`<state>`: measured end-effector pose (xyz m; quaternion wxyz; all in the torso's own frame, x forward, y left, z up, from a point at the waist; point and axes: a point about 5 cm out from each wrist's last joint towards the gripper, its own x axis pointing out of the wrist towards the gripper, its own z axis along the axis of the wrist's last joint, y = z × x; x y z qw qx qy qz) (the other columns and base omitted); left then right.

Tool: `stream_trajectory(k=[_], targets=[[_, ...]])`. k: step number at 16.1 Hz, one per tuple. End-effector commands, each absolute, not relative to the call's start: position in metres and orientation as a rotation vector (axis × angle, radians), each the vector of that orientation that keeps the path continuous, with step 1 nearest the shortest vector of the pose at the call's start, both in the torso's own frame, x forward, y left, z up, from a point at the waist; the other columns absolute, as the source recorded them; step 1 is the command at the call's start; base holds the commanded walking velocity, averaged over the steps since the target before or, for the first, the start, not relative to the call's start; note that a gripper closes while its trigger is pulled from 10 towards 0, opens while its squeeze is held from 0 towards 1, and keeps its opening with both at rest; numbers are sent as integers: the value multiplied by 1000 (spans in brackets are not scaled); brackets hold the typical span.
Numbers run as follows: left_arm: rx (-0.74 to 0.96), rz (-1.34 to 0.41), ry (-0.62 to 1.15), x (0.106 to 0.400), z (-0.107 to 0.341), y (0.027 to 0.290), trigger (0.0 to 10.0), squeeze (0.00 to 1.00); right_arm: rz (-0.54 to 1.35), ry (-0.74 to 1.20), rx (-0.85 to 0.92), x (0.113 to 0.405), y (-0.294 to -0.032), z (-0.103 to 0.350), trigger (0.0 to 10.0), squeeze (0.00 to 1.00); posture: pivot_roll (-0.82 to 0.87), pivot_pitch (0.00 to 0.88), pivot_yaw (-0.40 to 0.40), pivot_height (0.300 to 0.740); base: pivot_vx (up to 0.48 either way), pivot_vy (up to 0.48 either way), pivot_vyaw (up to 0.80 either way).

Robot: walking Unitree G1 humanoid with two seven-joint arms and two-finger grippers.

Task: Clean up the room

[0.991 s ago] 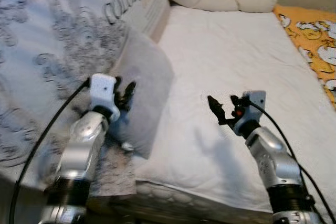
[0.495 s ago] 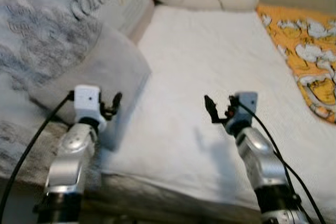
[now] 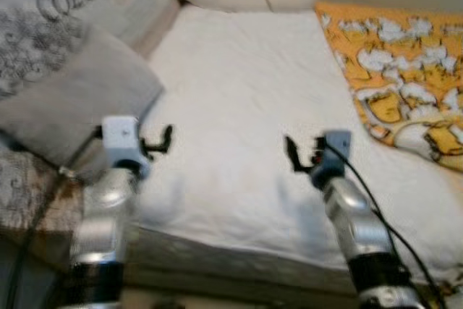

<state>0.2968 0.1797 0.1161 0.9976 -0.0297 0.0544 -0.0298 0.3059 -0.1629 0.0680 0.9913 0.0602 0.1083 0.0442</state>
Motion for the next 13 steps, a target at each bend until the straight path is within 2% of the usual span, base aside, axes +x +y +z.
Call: stream_trajectory(k=[1, 5, 7, 13], targets=[[-19, -25, 102, 297, 119, 188, 10000, 1000, 91, 193, 118, 309, -161, 72, 10000, 0, -35, 0, -10, 740, 0, -398, 0], [22, -80, 187, 295, 112, 187, 10000, 996, 82, 211, 88, 308, -163, 70, 10000, 0, -32, 0, -13, 740, 0, -448, 0], [51, -58, 176, 294, 109, 190, 10000, 953, 87, 194, 158, 309, -161, 72, 10000, 0, -42, 0, -13, 740, 0, -463, 0], [66, -60, 154, 296, 111, 187, 10000, 953, 148, 175, 147, 306, -150, 71, 10000, 0, -47, 0, -13, 740, 0, -438, 0]])
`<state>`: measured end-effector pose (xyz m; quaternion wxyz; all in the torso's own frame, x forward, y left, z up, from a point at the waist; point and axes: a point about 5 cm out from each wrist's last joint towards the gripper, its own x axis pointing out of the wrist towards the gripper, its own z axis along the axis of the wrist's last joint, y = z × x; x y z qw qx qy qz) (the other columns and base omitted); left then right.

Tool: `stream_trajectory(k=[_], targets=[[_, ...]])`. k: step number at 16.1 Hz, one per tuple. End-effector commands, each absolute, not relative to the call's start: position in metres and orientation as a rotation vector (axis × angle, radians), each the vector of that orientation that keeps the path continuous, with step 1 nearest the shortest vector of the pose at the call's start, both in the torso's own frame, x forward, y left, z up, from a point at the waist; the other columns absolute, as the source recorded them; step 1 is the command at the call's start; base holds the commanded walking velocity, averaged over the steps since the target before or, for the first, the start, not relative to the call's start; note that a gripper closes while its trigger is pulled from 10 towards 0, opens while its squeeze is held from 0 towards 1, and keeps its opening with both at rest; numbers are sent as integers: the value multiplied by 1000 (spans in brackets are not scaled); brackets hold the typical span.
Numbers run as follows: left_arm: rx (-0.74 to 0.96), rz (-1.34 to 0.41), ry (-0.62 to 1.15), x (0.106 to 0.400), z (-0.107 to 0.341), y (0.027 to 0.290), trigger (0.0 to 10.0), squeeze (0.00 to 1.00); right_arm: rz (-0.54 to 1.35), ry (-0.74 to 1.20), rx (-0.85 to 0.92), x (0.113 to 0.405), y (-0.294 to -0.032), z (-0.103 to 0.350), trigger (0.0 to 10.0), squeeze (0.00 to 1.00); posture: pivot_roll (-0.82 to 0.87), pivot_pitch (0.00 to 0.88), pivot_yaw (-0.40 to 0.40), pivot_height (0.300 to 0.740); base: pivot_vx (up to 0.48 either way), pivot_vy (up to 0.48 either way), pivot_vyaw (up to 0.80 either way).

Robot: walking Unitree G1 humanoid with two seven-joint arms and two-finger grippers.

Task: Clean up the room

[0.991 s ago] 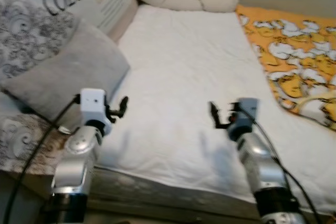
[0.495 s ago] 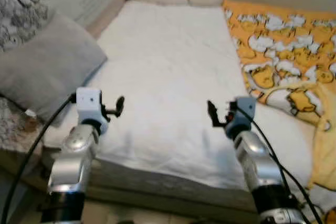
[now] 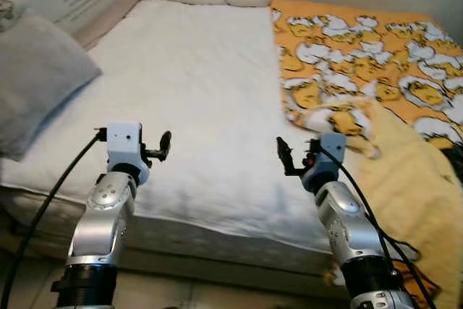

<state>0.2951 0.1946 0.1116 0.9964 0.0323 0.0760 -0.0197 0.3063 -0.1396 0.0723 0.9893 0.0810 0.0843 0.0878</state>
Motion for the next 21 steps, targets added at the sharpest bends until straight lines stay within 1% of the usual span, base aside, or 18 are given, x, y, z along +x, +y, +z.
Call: stream_trajectory(k=[1, 3, 6, 13, 21], targets=[[68, -59, 153, 296, 111, 187, 10000, 957, 152, 174, 144, 305, -148, 71, 10000, 0, -48, 0, -12, 740, 0, -428, 0], [75, -59, 152, 296, 110, 187, 10000, 953, 165, 186, 157, 304, -144, 68, 10000, 0, -49, 0, -11, 740, 0, -428, 0], [87, -63, 153, 296, 110, 187, 10000, 949, 174, 198, 136, 304, -146, 66, 10000, 0, -52, 0, -10, 740, 0, -424, 0], [107, -85, 146, 296, 111, 186, 10000, 957, 162, 211, 160, 302, -146, 63, 10000, 0, -50, 0, -12, 740, 0, -397, 759], [115, -100, 152, 296, 110, 184, 10000, 957, 131, 213, 159, 303, -149, 61, 10000, 0, -50, 0, -8, 740, 0, -380, 0]])
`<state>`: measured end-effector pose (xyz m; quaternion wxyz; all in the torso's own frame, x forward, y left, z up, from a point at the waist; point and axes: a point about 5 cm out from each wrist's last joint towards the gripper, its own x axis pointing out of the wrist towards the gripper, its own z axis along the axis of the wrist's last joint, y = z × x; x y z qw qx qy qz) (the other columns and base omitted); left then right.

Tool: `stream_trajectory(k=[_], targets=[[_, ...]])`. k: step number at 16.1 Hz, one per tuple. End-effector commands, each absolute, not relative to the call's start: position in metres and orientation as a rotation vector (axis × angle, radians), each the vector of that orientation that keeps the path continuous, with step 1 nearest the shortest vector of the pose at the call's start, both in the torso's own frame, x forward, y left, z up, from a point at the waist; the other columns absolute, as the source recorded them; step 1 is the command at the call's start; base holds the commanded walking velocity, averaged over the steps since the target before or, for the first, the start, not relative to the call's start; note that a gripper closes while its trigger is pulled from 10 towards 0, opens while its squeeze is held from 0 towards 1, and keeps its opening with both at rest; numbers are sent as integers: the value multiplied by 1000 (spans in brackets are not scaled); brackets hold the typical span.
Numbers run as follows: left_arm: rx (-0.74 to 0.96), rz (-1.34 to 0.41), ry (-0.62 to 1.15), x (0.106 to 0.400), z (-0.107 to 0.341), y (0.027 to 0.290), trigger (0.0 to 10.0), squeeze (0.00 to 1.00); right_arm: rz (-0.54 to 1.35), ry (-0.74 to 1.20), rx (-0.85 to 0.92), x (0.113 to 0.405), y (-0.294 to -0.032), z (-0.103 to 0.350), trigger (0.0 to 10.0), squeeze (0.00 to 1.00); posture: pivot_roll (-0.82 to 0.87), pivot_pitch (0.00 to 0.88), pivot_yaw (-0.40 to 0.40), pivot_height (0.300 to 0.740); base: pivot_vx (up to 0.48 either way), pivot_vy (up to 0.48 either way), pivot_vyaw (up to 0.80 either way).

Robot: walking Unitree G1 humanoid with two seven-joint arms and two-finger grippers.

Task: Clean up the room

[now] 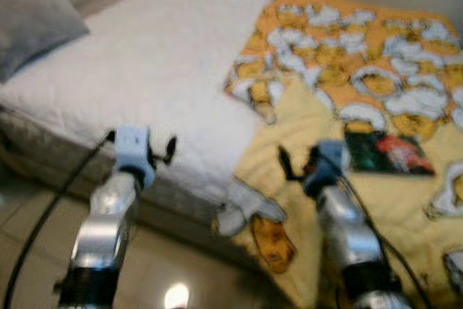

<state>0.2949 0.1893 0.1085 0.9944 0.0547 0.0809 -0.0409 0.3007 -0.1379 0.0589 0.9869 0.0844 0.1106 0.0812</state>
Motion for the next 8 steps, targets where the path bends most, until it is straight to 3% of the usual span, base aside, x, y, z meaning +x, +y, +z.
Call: stream_trajectory(k=[1, 3, 6, 8], targets=[[119, -104, 152, 296, 110, 183, 10000, 953, 135, 215, 157, 303, -148, 61, 10000, 0, -50, 0, -7, 740, 0, -375, 0], [123, -110, 154, 296, 110, 183, 10000, 957, 149, 222, 152, 303, -147, 61, 10000, 0, -50, 0, -7, 740, 0, -373, 0], [127, -115, 155, 296, 110, 183, 10000, 953, 163, 236, 160, 303, -145, 60, 10000, 0, -50, 0, -6, 740, 0, -375, 733], [131, -116, 156, 296, 110, 183, 10000, 957, 150, 239, 173, 302, -146, 58, 10000, 0, -50, 0, -6, 740, 0, -373, 0]])
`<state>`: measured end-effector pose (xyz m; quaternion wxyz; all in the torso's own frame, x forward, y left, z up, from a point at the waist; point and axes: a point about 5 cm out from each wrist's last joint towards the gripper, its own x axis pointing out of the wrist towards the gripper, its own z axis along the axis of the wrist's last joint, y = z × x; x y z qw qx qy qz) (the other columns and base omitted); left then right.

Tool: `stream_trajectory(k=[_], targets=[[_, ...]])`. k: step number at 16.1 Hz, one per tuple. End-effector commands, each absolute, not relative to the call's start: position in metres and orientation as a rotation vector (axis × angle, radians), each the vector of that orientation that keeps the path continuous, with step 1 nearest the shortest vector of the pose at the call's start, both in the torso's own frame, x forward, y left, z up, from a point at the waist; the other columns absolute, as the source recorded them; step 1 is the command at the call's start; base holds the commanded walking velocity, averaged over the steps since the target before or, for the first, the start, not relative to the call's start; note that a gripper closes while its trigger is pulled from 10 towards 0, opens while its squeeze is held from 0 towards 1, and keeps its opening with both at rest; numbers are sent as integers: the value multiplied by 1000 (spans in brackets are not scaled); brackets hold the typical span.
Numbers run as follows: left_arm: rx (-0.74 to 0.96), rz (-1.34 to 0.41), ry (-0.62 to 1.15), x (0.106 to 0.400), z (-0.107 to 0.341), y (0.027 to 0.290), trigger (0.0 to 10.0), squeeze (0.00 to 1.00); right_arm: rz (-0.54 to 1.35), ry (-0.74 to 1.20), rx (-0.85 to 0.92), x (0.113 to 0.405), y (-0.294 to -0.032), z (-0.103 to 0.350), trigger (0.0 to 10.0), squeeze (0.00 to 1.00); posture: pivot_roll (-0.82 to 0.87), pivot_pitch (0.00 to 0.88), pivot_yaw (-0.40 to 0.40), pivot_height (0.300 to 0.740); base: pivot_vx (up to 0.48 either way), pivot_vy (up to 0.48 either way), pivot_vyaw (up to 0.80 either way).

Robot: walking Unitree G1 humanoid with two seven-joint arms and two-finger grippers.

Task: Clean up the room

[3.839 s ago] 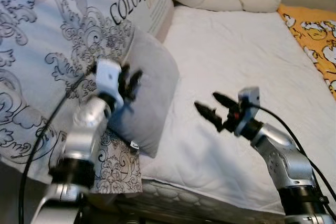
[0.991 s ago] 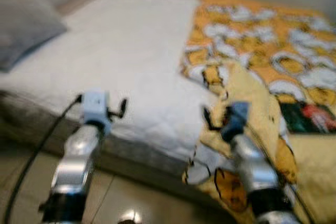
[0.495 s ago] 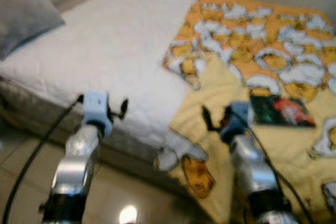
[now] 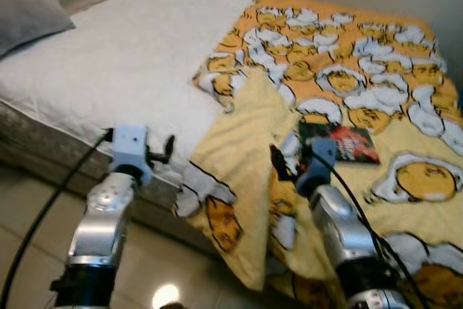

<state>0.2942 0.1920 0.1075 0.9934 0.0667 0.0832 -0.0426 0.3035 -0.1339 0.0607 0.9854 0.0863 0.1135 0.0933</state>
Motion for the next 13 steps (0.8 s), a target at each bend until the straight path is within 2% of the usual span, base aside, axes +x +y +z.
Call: stream_trajectory(k=[1, 7, 13], targets=[[132, -117, 157, 296, 110, 183, 10000, 957, 152, 241, 172, 302, -146, 58, 10000, 0, -50, 0, -5, 740, 0, -371, 0], [146, -124, 161, 295, 109, 183, 10000, 957, 151, 248, 175, 302, -145, 57, 10000, 0, -50, 0, -4, 740, 0, -351, 0], [170, -126, 157, 295, 108, 183, 10000, 941, 150, 255, 192, 302, -145, 56, 10000, 0, -50, 0, -3, 740, 0, -229, 0]])
